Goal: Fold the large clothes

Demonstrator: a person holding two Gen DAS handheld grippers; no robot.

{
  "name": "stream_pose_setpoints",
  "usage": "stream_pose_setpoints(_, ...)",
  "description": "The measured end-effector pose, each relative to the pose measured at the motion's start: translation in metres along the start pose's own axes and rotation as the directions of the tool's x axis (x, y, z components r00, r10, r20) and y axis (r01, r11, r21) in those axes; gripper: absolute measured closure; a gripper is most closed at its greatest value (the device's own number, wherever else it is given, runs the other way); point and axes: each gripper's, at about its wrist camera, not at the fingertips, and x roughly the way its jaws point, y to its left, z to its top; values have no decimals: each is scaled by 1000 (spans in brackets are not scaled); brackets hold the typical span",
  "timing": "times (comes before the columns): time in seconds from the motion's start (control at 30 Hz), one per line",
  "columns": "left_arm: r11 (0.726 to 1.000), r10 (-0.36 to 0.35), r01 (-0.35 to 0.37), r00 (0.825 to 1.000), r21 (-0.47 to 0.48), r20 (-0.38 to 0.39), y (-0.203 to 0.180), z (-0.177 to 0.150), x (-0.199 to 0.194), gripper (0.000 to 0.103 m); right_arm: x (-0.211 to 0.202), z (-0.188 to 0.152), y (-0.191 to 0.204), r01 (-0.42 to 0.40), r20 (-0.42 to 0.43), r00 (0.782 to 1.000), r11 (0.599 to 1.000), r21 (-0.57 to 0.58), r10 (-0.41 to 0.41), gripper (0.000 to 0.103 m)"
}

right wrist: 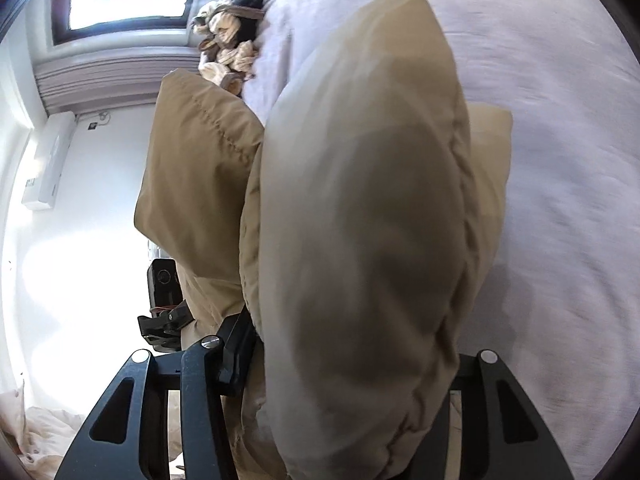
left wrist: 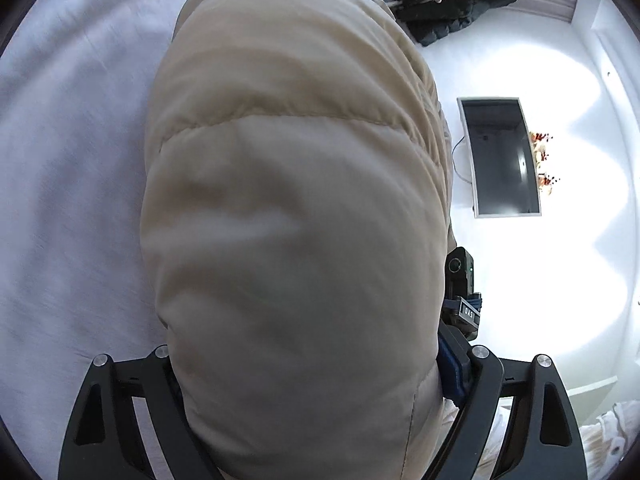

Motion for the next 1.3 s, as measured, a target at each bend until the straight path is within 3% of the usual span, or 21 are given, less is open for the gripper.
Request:
stream_pose_setpoints(0.23,997,70,-72,993,14,96,40,71,-111,14,85,16,50,-30,-13,999,998,-54,29,50)
stream_pose_setpoints(0.4,992,119,-113,980,-48,158,90,124,-166,14,165,42,75,-30,-46,999,996,-81,27,50)
stream_pose_setpoints(0.6,977,177,-153,970,-145,169,158,139,-162,11,220,52,63,31,-77,996,997,-76,-36,49)
stream_pose_setpoints(0.73,973,193,-165,964,-160,180,175,135,-160,6,235,45,60,70,-66,995,997,-27,-72,38)
stream_pose_setpoints(0.93,959,262,-233,945,-160,195,184,117,-173,5,208,27,71,196,-32,980,980,-20,-197,37)
stream_pose_setpoints(1.1,952,292,-261,932,-161,213,172,108,-160,5,146,0,104,355,87,934,930,-96,-348,39)
stream_pose_setpoints(1.17,945,316,-285,923,-159,220,168,104,-159,5,124,-11,121,376,128,924,916,-137,-360,65)
stream_pose_setpoints(1.3,922,384,-355,894,-158,230,155,100,-164,5,121,-38,151,351,113,936,909,-225,-334,83)
